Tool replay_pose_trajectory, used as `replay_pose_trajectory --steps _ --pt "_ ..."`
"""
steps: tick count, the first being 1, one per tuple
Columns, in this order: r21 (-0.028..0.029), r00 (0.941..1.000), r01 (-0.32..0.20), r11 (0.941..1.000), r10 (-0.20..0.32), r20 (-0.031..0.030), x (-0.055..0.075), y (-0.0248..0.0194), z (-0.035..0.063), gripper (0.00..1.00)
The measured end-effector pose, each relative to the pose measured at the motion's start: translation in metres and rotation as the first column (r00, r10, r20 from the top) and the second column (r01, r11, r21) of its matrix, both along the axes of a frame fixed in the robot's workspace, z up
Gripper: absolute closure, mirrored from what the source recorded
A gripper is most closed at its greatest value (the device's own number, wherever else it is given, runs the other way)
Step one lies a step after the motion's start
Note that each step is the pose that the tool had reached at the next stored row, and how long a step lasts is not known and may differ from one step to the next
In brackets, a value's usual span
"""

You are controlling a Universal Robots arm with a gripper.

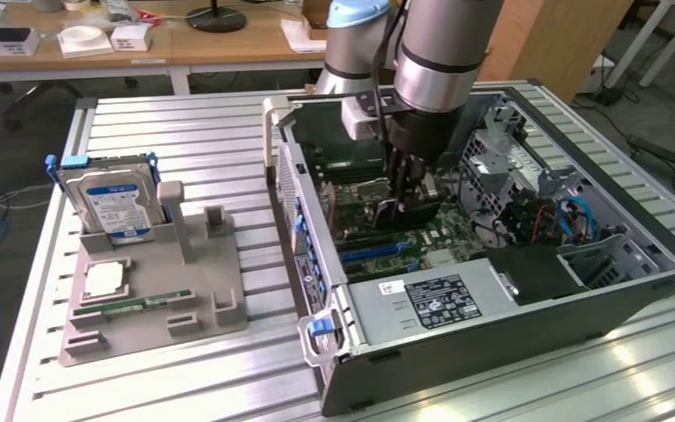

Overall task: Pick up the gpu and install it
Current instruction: 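Insert the gpu into the slot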

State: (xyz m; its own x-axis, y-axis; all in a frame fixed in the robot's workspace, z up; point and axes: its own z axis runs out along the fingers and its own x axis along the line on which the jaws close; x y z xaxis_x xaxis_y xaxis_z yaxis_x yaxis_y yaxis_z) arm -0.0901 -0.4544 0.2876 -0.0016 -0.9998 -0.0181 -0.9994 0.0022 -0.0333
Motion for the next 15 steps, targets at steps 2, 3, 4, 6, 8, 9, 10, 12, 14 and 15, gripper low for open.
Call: replay_pose_trajectory --steps 2,3,4,6,8,9,10,12,14,15 --pt "0.0001 1.0 0.0 1.0 0.0 -0.0004 0.0 0.0 -0.0025 0.74" --pt "0.0001 1.0 0.0 1.0 0.0 -0.0006 0.0 0.0 -0.0037 0.74" --pt "0.0001 1.0 0.0 1.0 0.0 -0.0009 0.0 0.0 -0.0046 0.74" --pt "-0.0006 1.0 0.0 1.0 0.0 -0.0014 0.0 0.0 -0.0052 0.74" --pt "-0.0013 1.0 0.0 1.0 0.0 -0.0014 -0.0003 -0.0001 -0.0056 0.74" --pt "-0.0018 1.0 0.0 1.0 0.0 -0.0013 -0.0008 -0.0001 -0.0058 0.74" --pt "-0.0023 1.0 0.0 1.0 0.0 -0.0013 -0.0011 -0.0001 -0.006 0.74" --pt "-0.0031 1.0 0.0 1.0 0.0 -0.0013 -0.0013 -0.0003 -0.0063 0.74" --pt "-0.0038 1.0 0.0 1.0 0.0 -0.0013 -0.0014 -0.001 -0.0065 0.74" --pt "-0.0042 1.0 0.0 1.0 0.0 -0.0013 -0.0014 -0.0017 -0.0065 0.74"
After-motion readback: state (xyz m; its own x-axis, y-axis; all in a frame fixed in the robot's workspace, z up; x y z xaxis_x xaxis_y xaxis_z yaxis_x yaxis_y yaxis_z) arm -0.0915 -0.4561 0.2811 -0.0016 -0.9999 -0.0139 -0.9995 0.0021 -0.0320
